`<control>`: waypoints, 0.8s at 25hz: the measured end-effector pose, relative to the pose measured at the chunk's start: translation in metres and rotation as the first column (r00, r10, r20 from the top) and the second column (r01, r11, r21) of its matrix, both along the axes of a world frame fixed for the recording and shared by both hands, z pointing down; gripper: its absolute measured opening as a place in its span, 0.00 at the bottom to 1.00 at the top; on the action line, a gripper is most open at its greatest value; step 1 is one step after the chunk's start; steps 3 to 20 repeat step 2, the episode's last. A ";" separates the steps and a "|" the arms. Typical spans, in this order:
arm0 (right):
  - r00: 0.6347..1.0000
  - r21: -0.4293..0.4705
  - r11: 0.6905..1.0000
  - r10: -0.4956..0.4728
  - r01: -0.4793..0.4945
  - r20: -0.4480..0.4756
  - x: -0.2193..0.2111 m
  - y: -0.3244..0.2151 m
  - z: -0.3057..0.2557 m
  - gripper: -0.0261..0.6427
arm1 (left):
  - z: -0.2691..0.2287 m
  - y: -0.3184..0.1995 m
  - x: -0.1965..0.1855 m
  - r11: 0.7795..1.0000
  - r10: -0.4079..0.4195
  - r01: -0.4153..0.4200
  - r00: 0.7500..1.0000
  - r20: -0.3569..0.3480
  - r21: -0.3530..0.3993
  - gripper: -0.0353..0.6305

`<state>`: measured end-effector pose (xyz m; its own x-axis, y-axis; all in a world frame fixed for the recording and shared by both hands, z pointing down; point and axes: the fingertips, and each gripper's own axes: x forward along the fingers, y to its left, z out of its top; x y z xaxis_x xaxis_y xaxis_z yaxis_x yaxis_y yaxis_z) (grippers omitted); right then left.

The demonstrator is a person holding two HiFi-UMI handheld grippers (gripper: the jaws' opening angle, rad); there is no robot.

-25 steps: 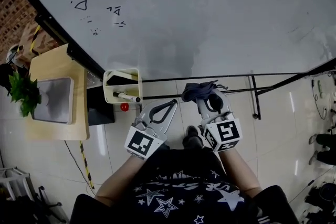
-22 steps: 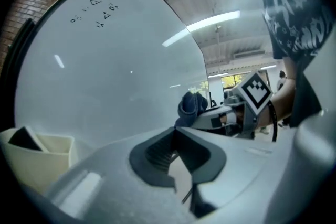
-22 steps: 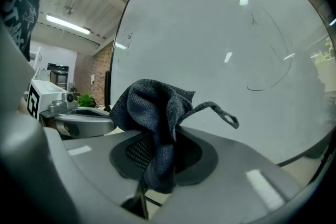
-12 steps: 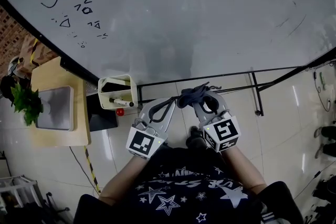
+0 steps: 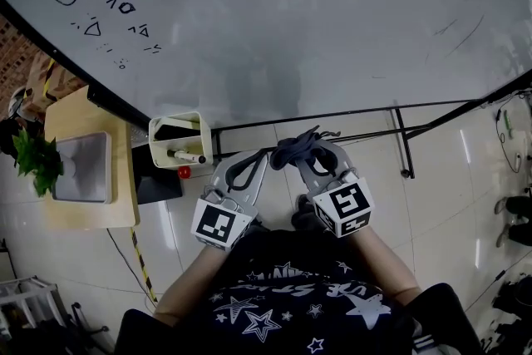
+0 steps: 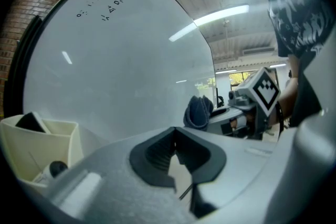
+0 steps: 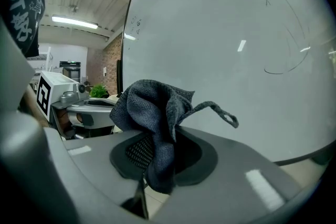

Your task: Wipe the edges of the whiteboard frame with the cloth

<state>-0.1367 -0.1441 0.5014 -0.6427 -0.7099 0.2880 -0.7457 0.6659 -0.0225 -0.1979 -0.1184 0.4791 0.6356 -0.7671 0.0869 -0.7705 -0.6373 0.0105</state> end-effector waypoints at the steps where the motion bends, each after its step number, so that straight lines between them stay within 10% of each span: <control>1: 1.000 -0.002 1.000 0.001 -0.001 -0.002 0.001 0.001 0.001 0.15 | 0.001 0.000 0.001 1.000 0.000 0.000 1.000 0.000 0.007 0.06; 20: 1.000 -0.005 1.000 0.002 -0.002 -0.005 0.001 0.001 0.002 0.15 | 0.002 0.000 0.001 1.000 0.000 0.000 1.000 0.000 0.014 0.06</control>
